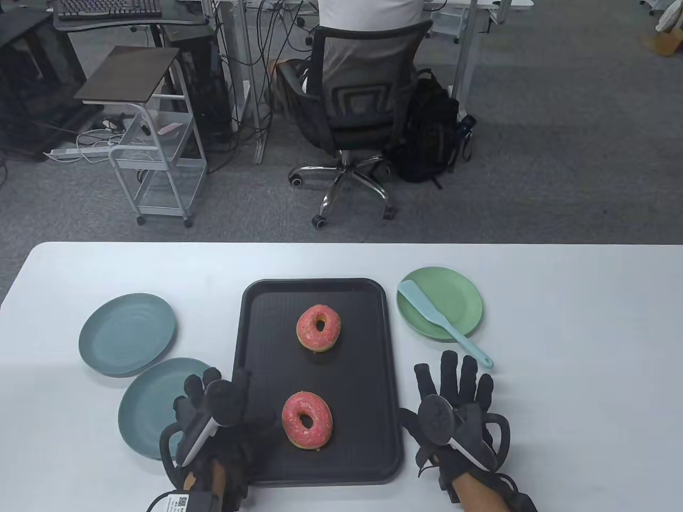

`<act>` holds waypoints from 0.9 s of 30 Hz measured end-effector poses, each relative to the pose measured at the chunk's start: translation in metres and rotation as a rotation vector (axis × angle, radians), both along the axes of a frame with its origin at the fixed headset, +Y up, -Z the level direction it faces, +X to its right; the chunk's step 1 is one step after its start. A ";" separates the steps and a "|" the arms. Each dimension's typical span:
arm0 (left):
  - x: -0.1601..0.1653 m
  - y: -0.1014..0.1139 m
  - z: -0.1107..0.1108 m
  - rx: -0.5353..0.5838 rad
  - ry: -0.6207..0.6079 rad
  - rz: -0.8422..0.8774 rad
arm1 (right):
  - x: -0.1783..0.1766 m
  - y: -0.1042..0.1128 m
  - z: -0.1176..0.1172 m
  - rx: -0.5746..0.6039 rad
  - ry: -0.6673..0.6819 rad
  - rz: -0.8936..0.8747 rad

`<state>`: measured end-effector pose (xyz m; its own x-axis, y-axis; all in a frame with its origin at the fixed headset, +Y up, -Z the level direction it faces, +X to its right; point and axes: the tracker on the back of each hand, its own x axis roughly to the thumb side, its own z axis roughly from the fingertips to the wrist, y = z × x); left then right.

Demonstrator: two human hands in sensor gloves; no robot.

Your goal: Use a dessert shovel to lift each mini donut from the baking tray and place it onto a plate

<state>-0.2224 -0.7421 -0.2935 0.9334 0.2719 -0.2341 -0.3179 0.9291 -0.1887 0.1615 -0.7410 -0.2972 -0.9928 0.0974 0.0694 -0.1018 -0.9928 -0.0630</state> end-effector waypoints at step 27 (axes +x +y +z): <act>-0.022 0.004 0.000 -0.013 0.087 0.005 | 0.000 0.005 0.005 -0.001 0.003 -0.028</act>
<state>-0.2447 -0.7378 -0.2930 0.9081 0.2727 -0.3178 -0.3382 0.9251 -0.1725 0.1618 -0.7363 -0.2918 -0.9895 0.1254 0.0724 -0.1300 -0.9896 -0.0620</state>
